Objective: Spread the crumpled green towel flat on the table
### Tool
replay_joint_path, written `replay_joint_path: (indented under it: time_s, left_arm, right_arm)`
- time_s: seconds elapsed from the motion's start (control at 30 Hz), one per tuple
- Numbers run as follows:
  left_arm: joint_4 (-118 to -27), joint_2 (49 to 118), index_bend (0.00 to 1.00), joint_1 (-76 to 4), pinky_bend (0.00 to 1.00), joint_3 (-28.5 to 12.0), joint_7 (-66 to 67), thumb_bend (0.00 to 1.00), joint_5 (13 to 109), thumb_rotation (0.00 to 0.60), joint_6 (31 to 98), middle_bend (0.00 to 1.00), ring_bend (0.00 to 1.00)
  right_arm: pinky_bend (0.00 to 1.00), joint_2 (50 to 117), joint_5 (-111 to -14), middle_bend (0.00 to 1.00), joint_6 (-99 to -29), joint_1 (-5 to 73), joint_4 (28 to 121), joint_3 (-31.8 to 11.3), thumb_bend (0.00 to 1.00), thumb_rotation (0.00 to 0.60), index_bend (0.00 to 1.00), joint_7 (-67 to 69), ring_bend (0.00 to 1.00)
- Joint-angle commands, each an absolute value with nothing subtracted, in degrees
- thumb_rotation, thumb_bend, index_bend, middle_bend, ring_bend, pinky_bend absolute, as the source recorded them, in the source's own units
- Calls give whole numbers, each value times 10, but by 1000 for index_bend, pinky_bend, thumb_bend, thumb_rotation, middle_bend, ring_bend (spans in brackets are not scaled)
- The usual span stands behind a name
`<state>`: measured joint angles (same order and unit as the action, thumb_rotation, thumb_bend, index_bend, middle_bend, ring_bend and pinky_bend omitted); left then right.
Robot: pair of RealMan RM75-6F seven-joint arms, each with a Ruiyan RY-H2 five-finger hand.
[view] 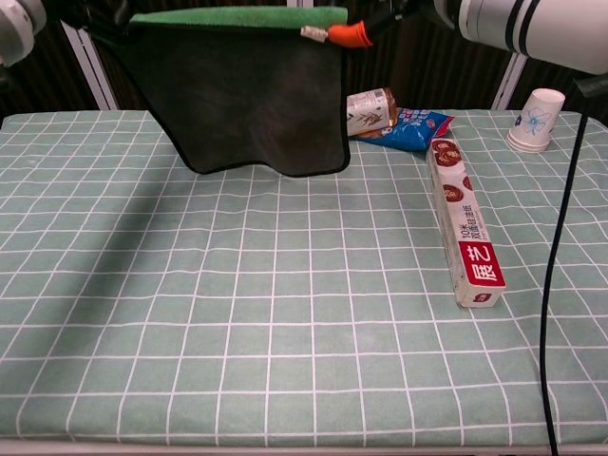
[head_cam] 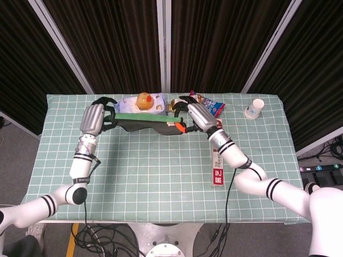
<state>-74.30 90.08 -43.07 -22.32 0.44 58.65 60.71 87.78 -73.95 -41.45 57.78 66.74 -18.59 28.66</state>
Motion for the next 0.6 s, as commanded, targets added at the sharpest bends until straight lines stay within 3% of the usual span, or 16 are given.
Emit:
replay_joint_path:
  time_s: [0.03, 0.27, 0.6]
  left_arm:
    - [-771, 887, 826, -398, 256, -174, -7, 493, 626, 600, 615, 429, 237]
    - [-816, 872, 826, -356, 256, -108, -11, 489, 688, 600, 639, 429, 237]
    - [-839, 872, 824, -334, 256, -54, 27, 471, 730, 600, 638, 429, 237]
  right_arm:
    - [0, 862, -772, 278, -403, 562, 693, -152, 457, 567, 664, 310, 51]
    - [0, 830, -827, 277, -396, 545, 747, -99, 459, 544, 661, 342, 48]
    - [0, 825, -877, 277, -424, 519, 787, -40, 460, 509, 659, 333, 42]
